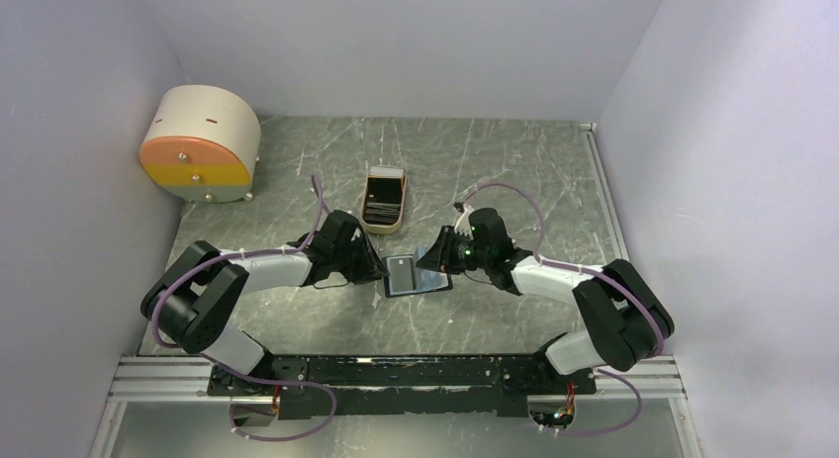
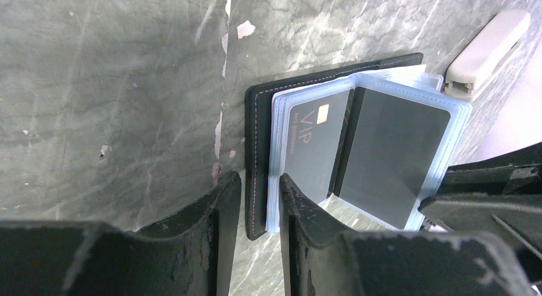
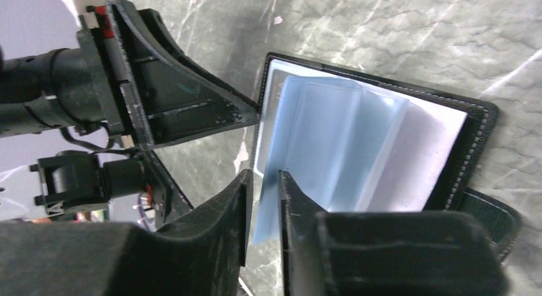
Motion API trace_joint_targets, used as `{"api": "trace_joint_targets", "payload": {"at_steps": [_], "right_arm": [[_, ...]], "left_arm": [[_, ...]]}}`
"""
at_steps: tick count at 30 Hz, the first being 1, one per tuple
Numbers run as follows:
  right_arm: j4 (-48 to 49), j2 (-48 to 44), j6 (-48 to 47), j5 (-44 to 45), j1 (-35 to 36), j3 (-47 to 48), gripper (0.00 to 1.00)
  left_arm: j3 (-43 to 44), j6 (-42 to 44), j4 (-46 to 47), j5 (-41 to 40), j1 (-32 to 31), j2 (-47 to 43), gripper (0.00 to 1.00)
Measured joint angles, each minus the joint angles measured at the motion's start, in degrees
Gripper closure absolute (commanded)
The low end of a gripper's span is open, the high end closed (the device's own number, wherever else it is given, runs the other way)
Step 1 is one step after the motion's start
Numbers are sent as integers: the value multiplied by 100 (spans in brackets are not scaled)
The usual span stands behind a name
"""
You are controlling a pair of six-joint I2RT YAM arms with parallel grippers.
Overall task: Put the credit cards into the card holder
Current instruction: Turn over the card slot in the card holder.
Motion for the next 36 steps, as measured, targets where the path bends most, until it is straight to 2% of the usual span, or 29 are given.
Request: {"api": "trace_joint_targets", "payload": {"at_steps": [3,10,15,26,36], "right_arm": [[273,28,153,-160,0,-83,74],[693,72,369,-315,0,-186,89],[721,72,380,-269,0,-195,90],[-278,-127,-133,472,0,-184,76],[-835,-433,-378,793,0,76,54]], "left_arm": [[0,-2,0,2,0,0,66],[0,-2,0,2,0,0,66],[0,-4,0,2,0,0,65],[179,35,-350,-55,-4,-24,65],[688,166,-737,-234,-83,-170,63]]}}
